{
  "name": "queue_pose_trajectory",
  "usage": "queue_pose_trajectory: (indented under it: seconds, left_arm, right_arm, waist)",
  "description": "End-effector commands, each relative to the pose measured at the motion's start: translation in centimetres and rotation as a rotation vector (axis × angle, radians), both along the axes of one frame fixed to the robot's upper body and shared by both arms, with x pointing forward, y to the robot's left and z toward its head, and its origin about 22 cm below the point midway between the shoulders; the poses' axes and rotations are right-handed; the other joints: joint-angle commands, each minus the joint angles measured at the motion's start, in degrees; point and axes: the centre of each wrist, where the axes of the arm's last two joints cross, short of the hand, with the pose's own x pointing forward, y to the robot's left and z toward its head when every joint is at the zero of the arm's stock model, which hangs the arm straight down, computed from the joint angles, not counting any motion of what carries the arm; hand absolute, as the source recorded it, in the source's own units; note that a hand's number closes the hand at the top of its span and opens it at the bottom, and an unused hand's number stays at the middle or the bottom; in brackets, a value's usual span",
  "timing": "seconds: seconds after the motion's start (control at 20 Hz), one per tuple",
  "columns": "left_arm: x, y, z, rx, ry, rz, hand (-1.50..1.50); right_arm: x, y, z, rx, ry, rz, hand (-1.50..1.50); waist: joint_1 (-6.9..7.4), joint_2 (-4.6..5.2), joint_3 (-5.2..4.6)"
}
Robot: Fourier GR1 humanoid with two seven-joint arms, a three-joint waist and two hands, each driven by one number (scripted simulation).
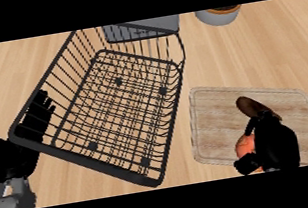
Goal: Pick the squash from the cutting board and place it in the tiered basket
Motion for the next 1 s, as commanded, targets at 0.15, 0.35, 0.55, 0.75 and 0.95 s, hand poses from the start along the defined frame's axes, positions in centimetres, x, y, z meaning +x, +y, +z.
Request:
queue_pose_trajectory:
  seconds: [0.15, 0.35, 0.55, 0.75, 0.95]
  left_arm:
    - [-0.7, 0.3, -1.0, 0.006, 0.003, 0.023, 0.00]
    - [-1.4, 0.5, -1.4, 0.008, 0.003, 0.026, 0.00]
    - [-1.6, 1.3, -1.1, -0.006, 0.009, 0.023, 0.00]
    - [-0.8, 0.4, -0.4, 0.005, 0.011, 0.006, 0.00]
    - [-1.4, 1.4, -1.0, -0.005, 0.009, -0.004, 0.00]
  right_arm:
    - [-6.2, -5.5, -0.8, -0.072, 0.010, 0.375, 1.50]
    - [-7.1, -6.0, 4.3, -0.058, -0.301, 0.410, 1.50]
    - [-7.0, -4.2, 7.7, 0.185, -0.606, 0.416, 1.50]
    - [-9.0, -3.3, 12.3, 0.288, -0.734, 0.500, 1.50]
    - [-10.9, -1.9, 15.2, 0.342, -0.754, 0.533, 1.50]
  waist:
    - [-0.91, 0.56, 0.83]
    - [-1.08, 0.44, 0.77]
    - [-1.24, 0.28, 0.86]
    - [-0.90, 0.48, 0.78]
    - [-0.18, 0.65, 0.71]
